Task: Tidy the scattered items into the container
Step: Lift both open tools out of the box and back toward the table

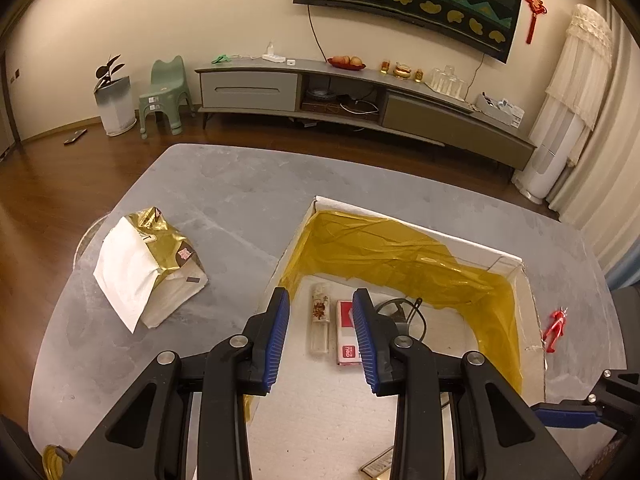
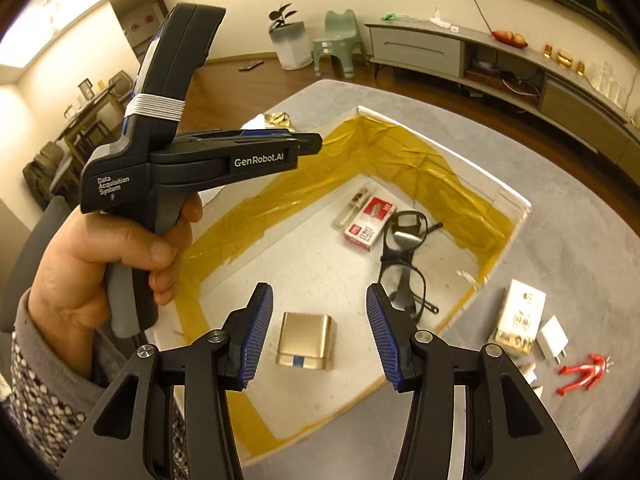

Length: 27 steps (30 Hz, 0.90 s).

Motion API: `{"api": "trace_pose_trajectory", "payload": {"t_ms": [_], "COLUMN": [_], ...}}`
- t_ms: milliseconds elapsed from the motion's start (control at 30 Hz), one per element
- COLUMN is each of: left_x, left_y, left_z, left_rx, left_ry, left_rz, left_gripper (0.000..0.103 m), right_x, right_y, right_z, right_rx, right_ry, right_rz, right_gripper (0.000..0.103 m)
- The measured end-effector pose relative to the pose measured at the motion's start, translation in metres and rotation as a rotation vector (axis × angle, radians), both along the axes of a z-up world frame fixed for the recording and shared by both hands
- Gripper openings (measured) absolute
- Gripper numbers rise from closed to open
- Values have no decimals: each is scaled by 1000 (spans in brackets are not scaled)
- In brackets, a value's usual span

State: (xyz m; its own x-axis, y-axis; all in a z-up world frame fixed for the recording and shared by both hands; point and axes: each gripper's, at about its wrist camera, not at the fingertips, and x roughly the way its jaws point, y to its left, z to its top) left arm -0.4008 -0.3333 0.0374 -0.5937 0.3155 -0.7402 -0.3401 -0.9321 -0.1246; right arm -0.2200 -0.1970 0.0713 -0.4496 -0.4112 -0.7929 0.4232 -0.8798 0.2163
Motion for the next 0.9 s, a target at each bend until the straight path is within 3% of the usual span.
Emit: {"api": "trace_pose_trajectory", "payload": {"t_ms": [233, 600, 900], "left_x": [16, 35, 56], "left_y": [15, 30, 51], "left_z": [10, 17, 18], "left_rx": [-28, -46, -72], "left_ry": [39, 83, 112], "left_rz": [-42, -62, -106], "left_gripper": [35, 34, 34], "right_x": [26, 77, 106], "right_y": [15, 43, 61], "right_z": [9, 31, 37], "right_rx": [-63, -140, -278], "right_ry": [50, 219, 309], "right_rz": [30, 69, 133], "right_gripper": [52, 52, 52]}}
